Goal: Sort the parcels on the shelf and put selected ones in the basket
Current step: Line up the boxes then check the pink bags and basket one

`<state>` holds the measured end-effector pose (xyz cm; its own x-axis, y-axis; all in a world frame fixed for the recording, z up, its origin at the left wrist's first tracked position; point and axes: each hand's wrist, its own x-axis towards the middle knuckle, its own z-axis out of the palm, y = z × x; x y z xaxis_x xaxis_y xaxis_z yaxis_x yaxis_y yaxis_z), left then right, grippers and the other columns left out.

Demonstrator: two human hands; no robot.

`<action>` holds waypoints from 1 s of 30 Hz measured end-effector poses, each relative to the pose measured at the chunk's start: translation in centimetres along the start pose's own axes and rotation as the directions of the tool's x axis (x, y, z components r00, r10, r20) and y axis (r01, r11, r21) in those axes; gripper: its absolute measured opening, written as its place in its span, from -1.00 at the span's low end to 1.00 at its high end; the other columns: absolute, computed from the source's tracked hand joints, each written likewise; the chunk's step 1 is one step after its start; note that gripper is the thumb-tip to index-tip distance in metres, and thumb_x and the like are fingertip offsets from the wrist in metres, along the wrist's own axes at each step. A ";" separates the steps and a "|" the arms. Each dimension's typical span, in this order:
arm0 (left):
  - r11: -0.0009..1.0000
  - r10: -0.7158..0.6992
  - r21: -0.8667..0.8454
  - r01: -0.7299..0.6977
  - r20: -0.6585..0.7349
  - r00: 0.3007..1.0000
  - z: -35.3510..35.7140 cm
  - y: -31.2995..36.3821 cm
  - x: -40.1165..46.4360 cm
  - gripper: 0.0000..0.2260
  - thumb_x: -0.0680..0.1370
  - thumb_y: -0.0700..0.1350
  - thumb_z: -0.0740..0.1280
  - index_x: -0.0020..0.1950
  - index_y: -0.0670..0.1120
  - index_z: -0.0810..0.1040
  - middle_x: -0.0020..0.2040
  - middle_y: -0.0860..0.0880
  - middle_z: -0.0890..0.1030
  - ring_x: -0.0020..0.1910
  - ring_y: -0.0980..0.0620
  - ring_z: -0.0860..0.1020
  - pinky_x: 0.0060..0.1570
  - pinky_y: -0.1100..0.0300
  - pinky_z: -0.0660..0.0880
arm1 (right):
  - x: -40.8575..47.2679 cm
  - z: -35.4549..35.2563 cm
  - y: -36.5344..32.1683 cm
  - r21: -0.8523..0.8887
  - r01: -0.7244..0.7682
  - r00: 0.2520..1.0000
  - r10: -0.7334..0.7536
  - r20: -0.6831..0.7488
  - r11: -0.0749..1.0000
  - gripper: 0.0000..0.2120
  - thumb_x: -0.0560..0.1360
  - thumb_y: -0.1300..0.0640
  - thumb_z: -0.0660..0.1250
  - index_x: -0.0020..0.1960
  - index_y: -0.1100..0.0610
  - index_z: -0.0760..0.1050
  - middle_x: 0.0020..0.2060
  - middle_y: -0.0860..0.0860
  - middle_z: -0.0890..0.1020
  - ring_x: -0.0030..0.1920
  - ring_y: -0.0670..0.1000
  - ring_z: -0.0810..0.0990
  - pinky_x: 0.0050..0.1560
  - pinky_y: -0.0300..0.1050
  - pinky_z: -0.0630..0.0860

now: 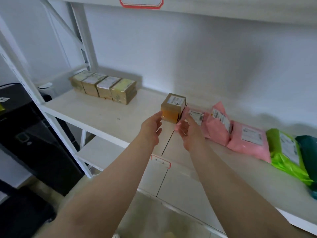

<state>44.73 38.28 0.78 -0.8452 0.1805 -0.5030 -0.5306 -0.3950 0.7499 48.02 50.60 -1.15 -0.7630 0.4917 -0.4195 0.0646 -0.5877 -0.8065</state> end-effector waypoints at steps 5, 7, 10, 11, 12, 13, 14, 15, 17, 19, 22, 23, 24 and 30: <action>0.995 -0.014 0.098 0.012 0.017 1.000 0.9 2.5 5.0 -0.73 0.45 -0.05 0.49 0.05 -0.08 0.50 -0.01 -0.01 0.53 0.07 0.03 0.46 0.19 0.15 0.40 | 4.3 2.5 0.1 0.009 0.009 0.996 -0.008 -0.092 1.000 -0.65 0.45 -0.01 0.48 0.15 0.13 0.60 -0.10 0.04 0.60 -0.34 -0.09 0.45 -0.53 -0.27 0.38; 0.988 -0.021 0.151 0.015 0.035 0.999 0.8 3.6 7.1 -0.59 0.45 -0.03 0.49 0.25 -0.08 0.51 0.17 -0.06 0.53 0.20 -0.01 0.46 0.24 0.15 0.39 | 5.9 3.6 0.5 0.000 0.025 0.993 -0.025 -0.114 1.000 -0.65 0.47 -0.03 0.44 0.18 0.14 0.61 -0.05 0.03 0.65 -0.34 -0.08 0.53 -0.59 -0.29 0.36; 0.971 -0.049 0.236 0.033 0.064 0.997 0.4 5.6 10.2 -0.49 0.46 -0.01 0.48 0.36 -0.11 0.47 0.35 -0.09 0.49 0.35 -0.08 0.42 0.34 0.09 0.37 | 7.7 5.5 0.9 -0.009 0.095 0.979 -0.095 -0.178 0.995 -0.76 0.52 -0.03 0.38 0.07 0.11 0.63 0.03 0.06 0.71 -0.18 -0.02 0.68 -0.51 -0.27 0.48; 0.963 -0.061 0.265 0.041 0.068 0.996 0.2 6.1 11.1 -0.48 0.46 0.00 0.48 0.37 -0.11 0.47 0.37 -0.10 0.48 0.37 -0.09 0.41 0.34 0.07 0.37 | 8.2 6.1 1.1 -0.024 0.122 0.969 -0.124 -0.215 0.992 -0.80 0.51 -0.03 0.39 0.02 0.08 0.62 0.07 0.08 0.70 -0.04 0.03 0.68 -0.38 -0.25 0.53; 0.954 -0.074 0.294 0.049 0.075 0.994 0.1 6.7 12.0 -0.47 0.45 0.01 0.49 0.37 -0.11 0.47 0.37 -0.10 0.48 0.37 -0.10 0.42 0.33 0.05 0.38 | 8.6 6.7 1.3 -0.043 0.141 0.955 -0.147 -0.258 0.989 -0.84 0.50 -0.01 0.40 -0.01 0.07 0.61 0.10 0.09 0.68 0.06 0.06 0.65 -0.21 -0.19 0.57; 0.945 -0.088 0.321 0.055 0.087 0.992 -0.1 7.2 12.9 -0.47 0.45 0.01 0.49 0.37 -0.10 0.48 0.38 -0.10 0.48 0.36 -0.10 0.42 0.32 0.05 0.38 | 9.2 7.2 1.5 -0.067 0.145 0.938 -0.159 -0.307 0.987 -0.83 0.49 0.00 0.41 0.01 0.08 0.59 0.13 0.08 0.66 0.12 0.08 0.61 -0.02 -0.11 0.58; 0.937 -0.102 0.344 0.060 0.105 0.989 -0.1 7.5 13.7 -0.47 0.45 0.02 0.49 0.38 -0.10 0.47 0.38 -0.10 0.48 0.36 -0.10 0.43 0.31 0.04 0.38 | 9.7 7.7 1.6 -0.098 0.147 0.915 -0.173 -0.365 0.984 -0.77 0.47 0.00 0.42 0.05 0.10 0.58 0.12 0.07 0.64 0.13 0.09 0.59 0.13 -0.03 0.56; 0.928 -0.118 0.368 0.063 0.128 0.985 -0.2 7.7 14.4 -0.46 0.46 0.02 0.48 0.39 -0.10 0.47 0.38 -0.10 0.48 0.36 -0.10 0.43 0.31 0.05 0.37 | 9.9 8.1 1.7 -0.137 0.145 0.891 -0.190 -0.413 0.980 -0.71 0.45 -0.02 0.43 0.09 0.12 0.58 0.10 0.05 0.63 0.13 0.10 0.58 0.21 0.03 0.53; 0.910 -0.145 0.409 0.064 0.171 0.975 -0.2 7.9 15.5 -0.46 0.47 0.03 0.47 0.40 -0.11 0.46 0.39 -0.09 0.47 0.37 -0.11 0.42 0.31 0.06 0.35 | 10.4 8.6 2.1 -0.225 0.150 0.853 -0.241 -0.464 0.963 -0.65 0.44 -0.07 0.41 0.09 0.16 0.58 0.06 0.07 0.63 0.04 0.09 0.57 0.16 0.02 0.53; 0.889 -0.168 0.455 0.054 0.213 0.963 -0.1 7.8 16.5 -0.47 0.49 0.03 0.44 0.40 -0.13 0.45 0.37 -0.10 0.48 0.31 -0.08 0.43 0.27 0.10 0.35 | 10.7 9.1 2.7 -0.269 0.142 0.838 -0.260 -0.479 0.953 -0.66 0.49 -0.05 0.38 0.10 0.19 0.57 0.02 0.10 0.62 -0.04 0.08 0.56 0.03 -0.05 0.52; 0.858 -0.191 0.513 0.027 0.270 0.944 -0.1 7.6 17.4 -0.56 0.54 0.03 0.38 0.35 -0.16 0.50 0.05 -0.04 0.55 -0.04 0.02 0.44 -0.02 0.17 0.37 | 10.9 9.6 3.7 -0.232 0.111 0.813 -0.223 -0.537 0.966 -0.59 0.50 -0.02 0.39 0.20 0.24 0.55 0.05 0.12 0.60 0.11 0.18 0.54 0.16 0.01 0.49; 0.855 -0.199 0.518 0.026 0.281 0.939 0.0 7.5 17.8 -0.58 0.54 0.04 0.37 0.33 -0.15 0.52 -0.06 -0.01 0.53 -0.13 0.05 0.42 -0.11 0.18 0.35 | 10.9 9.7 3.9 -0.231 0.108 0.810 -0.221 -0.544 0.967 -0.59 0.51 -0.02 0.39 0.21 0.25 0.56 -0.02 0.11 0.60 0.11 0.17 0.53 0.20 0.03 0.50; 0.855 -0.201 0.517 0.025 0.288 0.936 0.0 7.3 18.1 -0.59 0.54 0.05 0.37 0.31 -0.14 0.54 -0.08 0.00 0.54 -0.14 0.06 0.42 -0.13 0.18 0.33 | 10.9 9.9 4.0 -0.232 0.095 0.812 -0.210 -0.545 0.968 -0.60 0.52 -0.01 0.38 0.22 0.25 0.55 -0.11 0.06 0.56 0.09 0.15 0.51 0.23 0.03 0.49; 0.892 -0.082 0.449 -0.044 0.257 0.963 -0.3 6.5 19.0 -0.56 0.54 -0.01 0.38 0.34 -0.18 0.43 0.25 -0.15 0.55 0.08 -0.04 0.53 -0.04 0.24 0.34 | 10.5 11.8 4.6 -0.155 0.092 0.828 -0.162 -0.537 0.984 -0.91 0.50 0.00 0.41 -0.06 -0.01 0.55 0.04 0.04 0.59 0.15 0.10 0.52 0.28 0.08 0.51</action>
<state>25.24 38.86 -4.08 -0.7866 0.4378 -0.4355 -0.4649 0.0443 0.8842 32.77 45.47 -4.32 -0.2963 0.8475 -0.4405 0.0936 -0.4332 -0.8964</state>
